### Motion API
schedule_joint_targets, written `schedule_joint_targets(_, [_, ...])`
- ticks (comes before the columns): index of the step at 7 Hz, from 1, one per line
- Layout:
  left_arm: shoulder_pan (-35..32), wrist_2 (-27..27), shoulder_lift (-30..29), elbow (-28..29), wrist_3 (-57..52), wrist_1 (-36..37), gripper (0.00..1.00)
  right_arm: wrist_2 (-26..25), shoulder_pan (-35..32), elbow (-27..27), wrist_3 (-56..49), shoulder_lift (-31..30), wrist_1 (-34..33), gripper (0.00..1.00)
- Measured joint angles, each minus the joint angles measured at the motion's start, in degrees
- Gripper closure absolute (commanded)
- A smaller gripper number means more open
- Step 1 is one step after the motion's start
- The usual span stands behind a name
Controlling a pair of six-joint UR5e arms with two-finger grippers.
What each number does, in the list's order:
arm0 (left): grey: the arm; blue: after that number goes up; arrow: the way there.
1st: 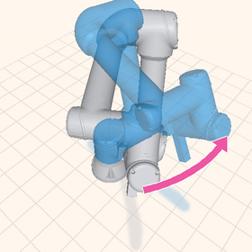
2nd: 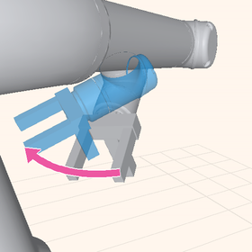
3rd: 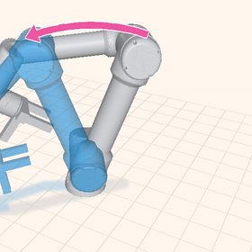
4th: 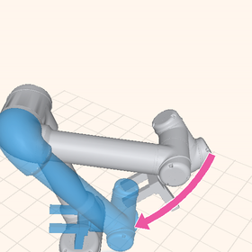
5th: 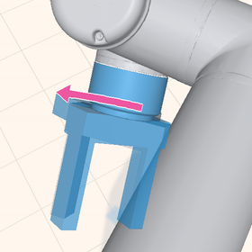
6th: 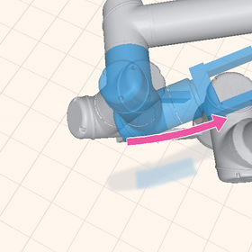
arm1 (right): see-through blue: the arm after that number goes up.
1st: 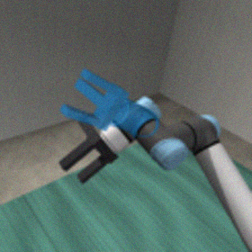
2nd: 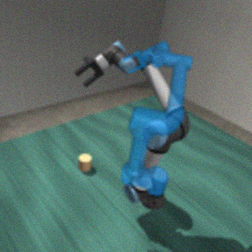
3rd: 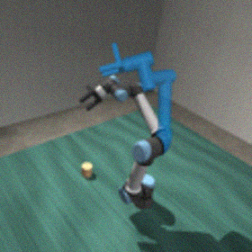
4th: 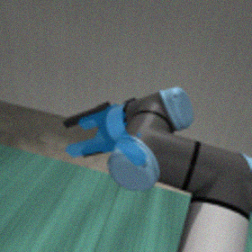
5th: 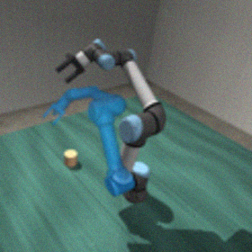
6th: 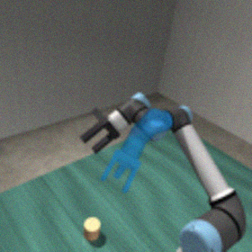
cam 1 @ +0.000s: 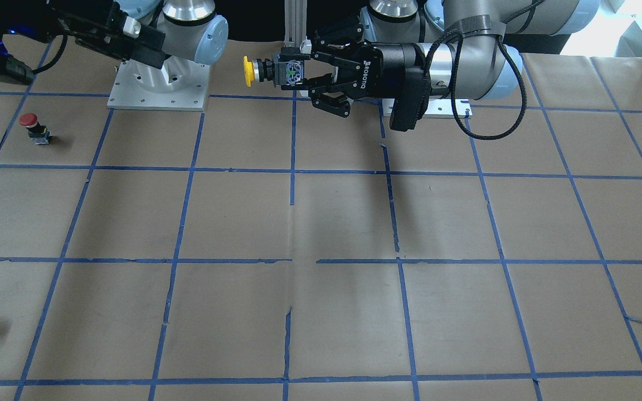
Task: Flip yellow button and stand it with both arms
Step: 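Hold the button with the left gripper while the right gripper grasps its cap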
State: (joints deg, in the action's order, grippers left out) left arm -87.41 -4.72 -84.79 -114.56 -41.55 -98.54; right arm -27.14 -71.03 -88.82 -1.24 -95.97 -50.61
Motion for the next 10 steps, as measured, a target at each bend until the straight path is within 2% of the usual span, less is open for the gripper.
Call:
schedule_joint_targets(2, [-1.06,-2.03,0.02,0.12,0.05,0.07,0.87,2.66,-0.54,-2.04,1.29,-1.77,5.76,0.0])
schedule_joint_targets(4, [-2.23,-2.74,-0.06,0.23,0.01,0.21,0.87,3.13,-1.01,-2.79,2.7,-1.42,7.45,0.0])
schedule_joint_targets(9, [-3.37,-2.79,-0.54,0.24,-0.15,1.47,0.87,3.68,-5.77,-4.98,7.42,-0.17,1.86,0.03])
schedule_joint_targets(10, [-3.55,-2.87,-0.76,0.15,-0.2,1.94,0.86,3.61,-6.69,-5.05,8.3,0.22,-0.01,0.11])
